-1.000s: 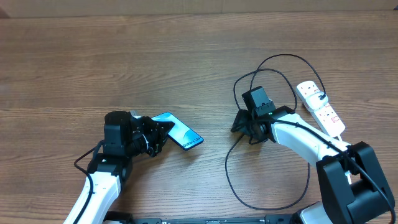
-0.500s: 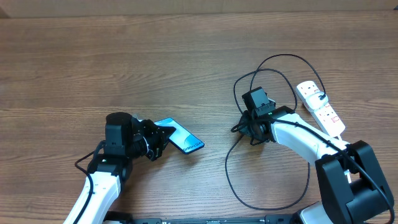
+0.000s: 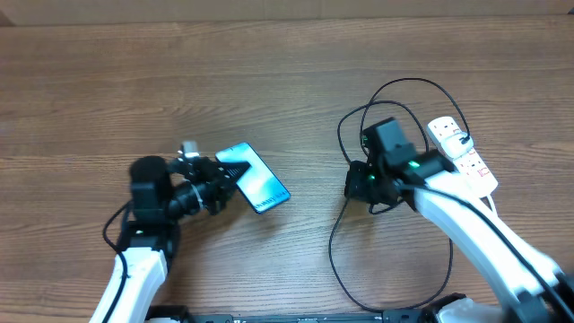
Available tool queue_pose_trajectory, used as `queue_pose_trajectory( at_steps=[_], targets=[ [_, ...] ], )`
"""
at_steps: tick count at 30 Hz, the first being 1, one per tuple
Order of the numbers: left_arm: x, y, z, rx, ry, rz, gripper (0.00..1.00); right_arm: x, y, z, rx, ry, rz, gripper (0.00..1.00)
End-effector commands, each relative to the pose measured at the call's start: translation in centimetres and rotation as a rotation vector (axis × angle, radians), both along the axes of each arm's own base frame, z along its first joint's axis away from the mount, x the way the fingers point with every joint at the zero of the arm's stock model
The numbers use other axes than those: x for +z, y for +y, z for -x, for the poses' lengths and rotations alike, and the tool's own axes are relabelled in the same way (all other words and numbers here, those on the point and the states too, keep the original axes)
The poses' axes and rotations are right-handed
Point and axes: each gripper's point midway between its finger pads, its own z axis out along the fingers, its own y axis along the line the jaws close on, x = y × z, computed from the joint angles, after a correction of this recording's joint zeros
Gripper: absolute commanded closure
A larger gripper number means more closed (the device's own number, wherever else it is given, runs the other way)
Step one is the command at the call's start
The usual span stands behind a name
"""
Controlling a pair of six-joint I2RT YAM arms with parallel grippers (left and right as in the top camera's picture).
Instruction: Plug charger to phone and switch on socket
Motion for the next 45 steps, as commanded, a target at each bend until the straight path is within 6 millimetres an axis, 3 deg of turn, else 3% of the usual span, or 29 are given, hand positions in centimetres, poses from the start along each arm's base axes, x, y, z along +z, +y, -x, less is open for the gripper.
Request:
queue_pose_trajectory(
  at_steps=[1, 5, 9, 17, 19, 22, 33, 45],
  targets=[
    [3.5, 1.1, -0.1, -0.148, -0.219, 0.060, 0.96, 5.0, 3.3, 4.4, 0.355, -0.071, -0.245, 0.96],
    [5.0, 1.7, -0.9, -0.212, -0.302, 0.107, 0.96, 6.2, 4.2, 8.4, 0.503, -0.006, -0.378, 0.96],
    [4.9, 0.7, -1.7, -0.286, -0.339, 0.118, 0.96, 7.0, 6.0, 10.6, 0.630, -0.003, -0.523, 0.96],
    [4.3, -1.7, -1.9, -0.340, -0.317, 0.130, 0.96, 6.7, 9.5, 11.0, 0.739, -0.045, -0.549, 0.96],
    [4.2, -1.7, -2.3, -0.317, -0.318, 0.124, 0.96, 5.4, 10.4, 10.7, 0.704, -0.014, -0.497, 0.96],
    [4.2, -1.7, -2.4, -0.314, -0.320, 0.122, 0.96, 4.1, 10.6, 10.3, 0.675, 0.012, -0.446, 0.96],
    [4.0, -3.1, -3.4, -0.261, -0.345, 0.085, 0.96, 4.6, 11.5, 9.4, 0.652, -0.012, -0.482, 0.96],
    [3.9, -3.5, -2.9, -0.298, -0.383, 0.066, 0.96, 5.0, 11.9, 8.8, 0.659, -0.051, -0.494, 0.96]
  ],
)
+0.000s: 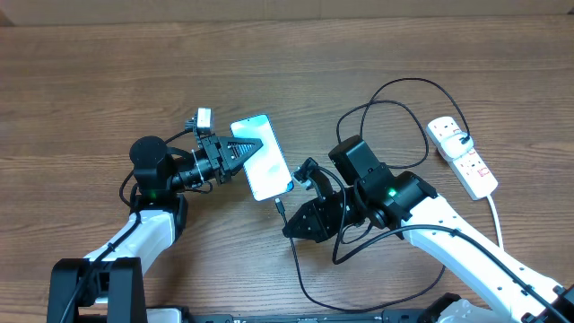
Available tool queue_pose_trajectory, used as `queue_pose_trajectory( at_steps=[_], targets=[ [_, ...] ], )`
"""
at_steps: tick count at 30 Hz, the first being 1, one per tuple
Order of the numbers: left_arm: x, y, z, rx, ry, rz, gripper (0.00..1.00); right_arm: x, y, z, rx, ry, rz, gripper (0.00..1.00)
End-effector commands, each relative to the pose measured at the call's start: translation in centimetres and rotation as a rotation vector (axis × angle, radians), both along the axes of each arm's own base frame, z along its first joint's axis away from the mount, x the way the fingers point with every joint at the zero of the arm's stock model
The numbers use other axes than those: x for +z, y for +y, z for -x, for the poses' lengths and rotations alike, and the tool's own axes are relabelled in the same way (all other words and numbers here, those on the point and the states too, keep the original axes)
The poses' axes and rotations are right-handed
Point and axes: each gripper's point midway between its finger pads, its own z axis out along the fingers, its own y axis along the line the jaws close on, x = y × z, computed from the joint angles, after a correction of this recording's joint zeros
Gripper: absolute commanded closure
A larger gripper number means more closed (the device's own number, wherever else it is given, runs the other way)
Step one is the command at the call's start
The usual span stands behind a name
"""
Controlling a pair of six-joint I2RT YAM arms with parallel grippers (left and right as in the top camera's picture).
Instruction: Plug charger to phone and switch on socket
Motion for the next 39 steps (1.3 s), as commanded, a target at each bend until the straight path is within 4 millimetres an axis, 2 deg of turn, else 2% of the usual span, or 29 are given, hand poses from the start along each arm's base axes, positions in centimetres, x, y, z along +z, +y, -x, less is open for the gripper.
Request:
queue_pose_trajectory(
  at_steps=[1, 10, 39],
  targets=[
    [1.08, -0.17, -0.32, -0.017, -0.066, -0.010, 0.96, -0.05, 0.15, 0.03, 0.002, -0.001, -0.002, 0.96],
    [1.11, -0.25, -0.15, -0.024, 0.024, 0.029, 0.96, -0.33, 0.05, -0.40, -0.039, 0.014, 0.023, 0.96],
    [1.07, -0.10, -0.50, -0.005, -0.053, -0.006, 0.96, 0.21, 0.33, 0.09, -0.016, 0.035, -0.010, 0.96]
  ],
)
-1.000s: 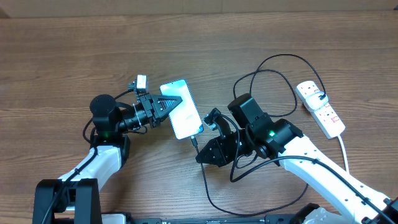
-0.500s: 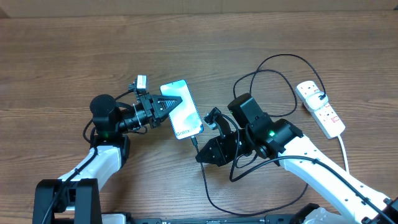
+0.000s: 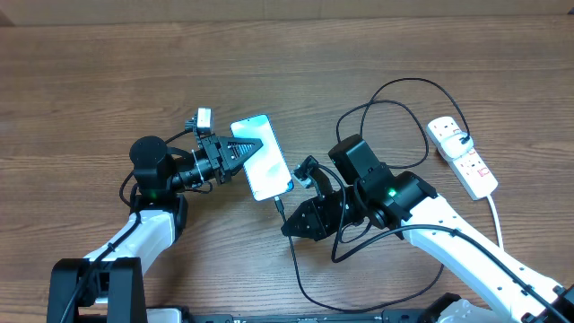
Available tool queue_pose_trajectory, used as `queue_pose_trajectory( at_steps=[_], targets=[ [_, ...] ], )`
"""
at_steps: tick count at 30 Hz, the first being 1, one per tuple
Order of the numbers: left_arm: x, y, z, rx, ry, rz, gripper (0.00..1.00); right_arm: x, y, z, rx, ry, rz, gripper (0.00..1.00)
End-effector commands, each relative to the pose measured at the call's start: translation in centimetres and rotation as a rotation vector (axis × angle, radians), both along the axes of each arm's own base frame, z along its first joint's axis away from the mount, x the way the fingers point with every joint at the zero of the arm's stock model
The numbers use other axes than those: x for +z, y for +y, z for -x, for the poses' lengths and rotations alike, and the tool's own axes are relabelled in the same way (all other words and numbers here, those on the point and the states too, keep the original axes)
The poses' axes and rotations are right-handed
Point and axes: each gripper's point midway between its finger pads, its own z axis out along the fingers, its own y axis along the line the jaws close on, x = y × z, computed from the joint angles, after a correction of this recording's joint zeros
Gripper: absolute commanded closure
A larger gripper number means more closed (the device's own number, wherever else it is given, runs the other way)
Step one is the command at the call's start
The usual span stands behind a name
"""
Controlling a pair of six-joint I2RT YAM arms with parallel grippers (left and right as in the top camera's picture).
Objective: Plug charger to phone and switch on socket
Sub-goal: 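Push the USB-C plug up into the phone's bottom port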
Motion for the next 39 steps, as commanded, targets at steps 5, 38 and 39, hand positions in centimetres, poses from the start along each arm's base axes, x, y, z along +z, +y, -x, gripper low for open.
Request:
queue_pose_trajectory(
  at_steps=[5, 38, 39],
  targets=[
    [1.1, -0.1, -0.4, -0.010, -0.064, -0.010, 0.96, 0.1, 0.2, 0.1, 0.010, 0.001, -0.013, 0.96],
    [1.2, -0.6, 0.8, -0.086, -0.103, -0.016, 0.96, -0.9, 0.4, -1.5, -0.030, -0.061, 0.024, 0.96],
    [1.2, -0.6, 0.8, -0.089, -0.109, -0.018, 0.96, -0.9, 0.3, -1.5, -0.031, -0.062, 0.026, 0.96]
  ],
)
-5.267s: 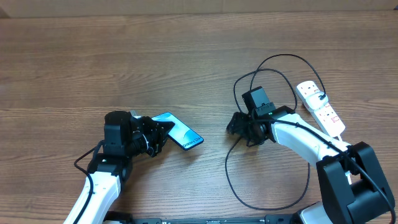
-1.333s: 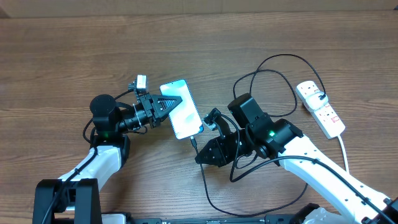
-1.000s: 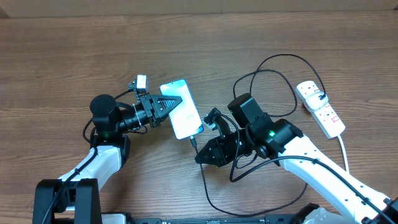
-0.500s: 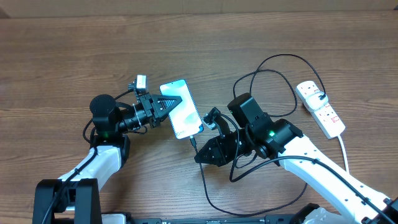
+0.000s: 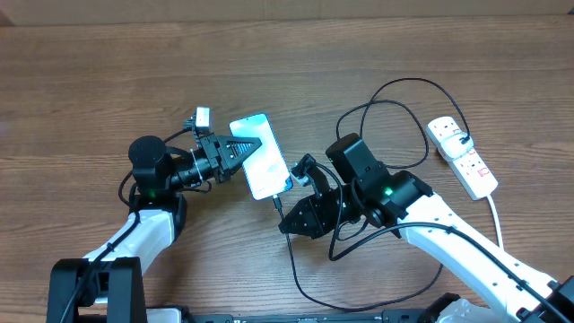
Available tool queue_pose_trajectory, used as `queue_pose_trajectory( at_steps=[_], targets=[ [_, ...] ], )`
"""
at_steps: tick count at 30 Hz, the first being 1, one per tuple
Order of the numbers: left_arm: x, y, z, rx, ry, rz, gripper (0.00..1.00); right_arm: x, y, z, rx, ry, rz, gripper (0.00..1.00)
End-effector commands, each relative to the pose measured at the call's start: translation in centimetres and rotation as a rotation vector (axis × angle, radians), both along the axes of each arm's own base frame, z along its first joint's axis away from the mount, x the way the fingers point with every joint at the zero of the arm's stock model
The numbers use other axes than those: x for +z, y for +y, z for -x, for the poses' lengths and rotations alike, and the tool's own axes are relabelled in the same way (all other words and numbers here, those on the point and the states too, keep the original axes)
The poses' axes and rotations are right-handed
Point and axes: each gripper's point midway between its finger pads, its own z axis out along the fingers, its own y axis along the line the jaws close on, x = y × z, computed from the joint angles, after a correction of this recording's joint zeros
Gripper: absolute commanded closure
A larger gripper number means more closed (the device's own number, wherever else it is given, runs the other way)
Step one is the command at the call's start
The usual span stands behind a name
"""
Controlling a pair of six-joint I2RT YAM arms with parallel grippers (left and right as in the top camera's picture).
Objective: Plug charger to phone and switch on socket
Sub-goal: 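Push the USB-C plug up into the phone's bottom port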
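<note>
The phone [image 5: 260, 165] lies tilted on the wooden table, its screen light blue-white. My left gripper [image 5: 252, 148] has its dark fingers on the phone's left side and looks shut on it. My right gripper [image 5: 285, 210] is shut on the black charger plug [image 5: 279, 204], whose tip sits right at the phone's lower end. The black cable [image 5: 395, 100] loops from there back to the white power strip [image 5: 462, 156] at the far right, where the charger is plugged in. The strip's switch is too small to read.
Slack cable [image 5: 309, 292] curls over the table [image 5: 108, 81] below my right arm and toward the front edge. A small white tag [image 5: 203, 117] sits on the left wrist.
My right gripper with the plug has shifted slightly left and up, bringing the plug tip against the phone's lower end. The phone and left gripper are nearly unchanged.
At first my left gripper held the phone lower on the table, and my right gripper was far off by the cable near the strip. Later the phone stood turned more upright and my right gripper held the plug just below it. Now the plug tip meets the phone.
</note>
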Motion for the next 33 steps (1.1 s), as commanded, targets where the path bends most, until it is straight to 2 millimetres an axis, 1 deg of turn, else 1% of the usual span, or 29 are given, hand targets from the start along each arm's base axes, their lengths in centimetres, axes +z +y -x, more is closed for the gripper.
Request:
queue_pose_trajectory(
  at_steps=[1, 5, 12, 14, 15, 16, 18, 19, 20, 21, 22, 23, 25, 27, 28, 29, 30, 31, 33],
  targets=[
    [1.1, -0.6, 0.9, -0.089, -0.106, -0.018, 0.96, -0.5, -0.1, -0.8, -0.025, -0.033, 0.028, 0.96],
    [1.1, -0.7, 1.0, -0.095, -0.124, -0.024, 0.96, -0.2, 0.2, -1.3, -0.026, -0.068, 0.013, 0.96],
    [1.1, -1.4, 1.5, -0.127, -0.124, -0.021, 0.96, 1.1, 1.3, -2.8, -0.031, -0.157, -0.058, 0.96],
    [1.1, -1.6, 1.6, -0.134, -0.131, -0.023, 0.96, 0.9, 1.1, -3.1, -0.046, -0.168, -0.040, 0.96],
    [1.1, -1.6, 1.6, -0.133, -0.139, -0.026, 0.96, 0.6, 0.9, -3.2, -0.056, -0.170, -0.020, 0.93],
    [1.1, -1.6, 1.6, -0.132, -0.150, -0.030, 0.96, 0.1, 0.6, -3.2, -0.067, -0.164, 0.007, 0.90],
    [1.1, -1.6, 1.5, -0.125, -0.163, -0.037, 0.96, 0.1, 0.5, -3.1, -0.066, -0.155, 0.013, 0.81],
    [1.1, -1.5, 1.4, -0.120, -0.169, -0.040, 0.96, 0.1, 0.4, -2.9, -0.066, -0.154, 0.015, 0.68],
    [1.0, -1.5, 1.3, -0.115, -0.172, -0.043, 0.96, 0.4, 0.3, -2.8, -0.066, -0.155, 0.014, 0.60],
    [1.0, -1.5, 1.2, -0.110, -0.173, -0.045, 0.96, 0.9, 0.1, -2.7, -0.065, -0.164, 0.011, 0.48],
    [0.8, -1.4, 1.1, -0.104, -0.165, -0.047, 0.96, 1.5, 0.0, -2.5, -0.067, -0.174, 0.008, 0.40],
    [0.7, -1.4, 1.0, -0.099, -0.159, -0.050, 0.96, 2.1, -0.2, -2.4, -0.070, -0.184, 0.006, 0.38],
    [0.3, -1.3, 0.9, -0.087, -0.148, -0.057, 0.96, 4.0, -0.8, -2.0, -0.081, -0.212, 0.003, 0.22],
    [0.3, -1.3, 0.8, -0.084, -0.151, -0.061, 0.95, 5.7, -2.1, -1.7, -0.122, -0.266, 0.037, 0.07],
    [0.3, -1.3, 0.8, -0.081, -0.154, -0.062, 0.96, 6.0, -2.6, -1.7, -0.139, -0.285, 0.055, 0.04],
    [0.2, -1.2, 0.5, -0.068, -0.158, -0.067, 0.96, 6.3, -3.8, -1.5, -0.182, -0.338, 0.105, 0.01],
    [0.2, -1.2, 0.4, -0.061, -0.165, -0.071, 0.96, 6.3, -4.4, -1.5, -0.207, -0.376, 0.144, 0.00],
    [0.2, -1.1, 0.3, -0.054, -0.175, -0.077, 0.96, 6.2, -4.7, -1.5, -0.226, -0.403, 0.176, 0.00],
    [0.2, -1.0, 0.0, -0.039, -0.189, -0.087, 0.96, 5.3, -5.1, -1.7, -0.296, -0.458, 0.268, 0.00]
  ],
)
